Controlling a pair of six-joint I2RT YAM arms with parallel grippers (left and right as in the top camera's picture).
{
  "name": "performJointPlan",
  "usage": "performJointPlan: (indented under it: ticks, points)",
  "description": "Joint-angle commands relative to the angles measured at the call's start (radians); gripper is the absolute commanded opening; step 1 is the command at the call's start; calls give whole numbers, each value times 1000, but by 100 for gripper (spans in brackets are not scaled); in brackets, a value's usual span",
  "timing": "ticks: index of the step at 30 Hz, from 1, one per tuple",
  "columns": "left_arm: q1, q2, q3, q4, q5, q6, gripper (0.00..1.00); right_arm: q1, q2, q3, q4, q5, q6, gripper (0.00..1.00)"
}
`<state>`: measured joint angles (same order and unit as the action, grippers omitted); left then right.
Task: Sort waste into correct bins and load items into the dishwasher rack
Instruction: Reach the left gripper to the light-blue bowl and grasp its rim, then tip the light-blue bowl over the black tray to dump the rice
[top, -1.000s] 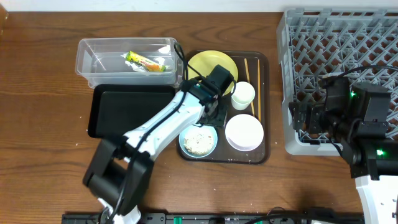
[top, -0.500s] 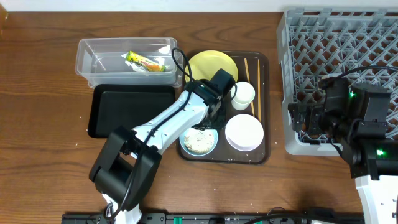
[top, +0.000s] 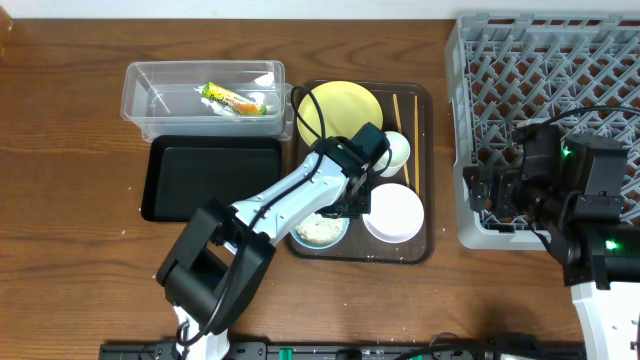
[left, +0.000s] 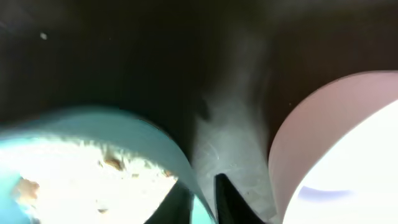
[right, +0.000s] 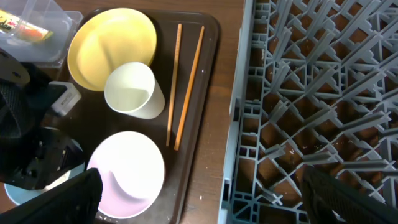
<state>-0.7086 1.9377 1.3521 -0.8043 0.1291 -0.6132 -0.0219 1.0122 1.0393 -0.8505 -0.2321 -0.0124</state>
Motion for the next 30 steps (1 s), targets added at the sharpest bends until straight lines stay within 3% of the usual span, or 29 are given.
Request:
performJointPlan:
  ticks: [1, 4, 10, 19, 30]
  points:
    - [2, 11, -8, -1, -10, -10, 12, 21, -6, 19, -3, -10, -3, 99]
    - [2, 13, -11, -1, -9, -11, 7, 21, -6, 19, -3, -10, -3, 99]
    - [7, 8, 4, -7, 10, -9, 6, 21, -6, 19, -2, -9, -4, 99]
    - [50, -92, 49, -30, 222, 69, 6, 21, -6, 19, -2, -9, -4, 99]
    - [301, -237, 49, -137, 361, 215, 6, 21, -6, 19, 2, -9, -3, 99]
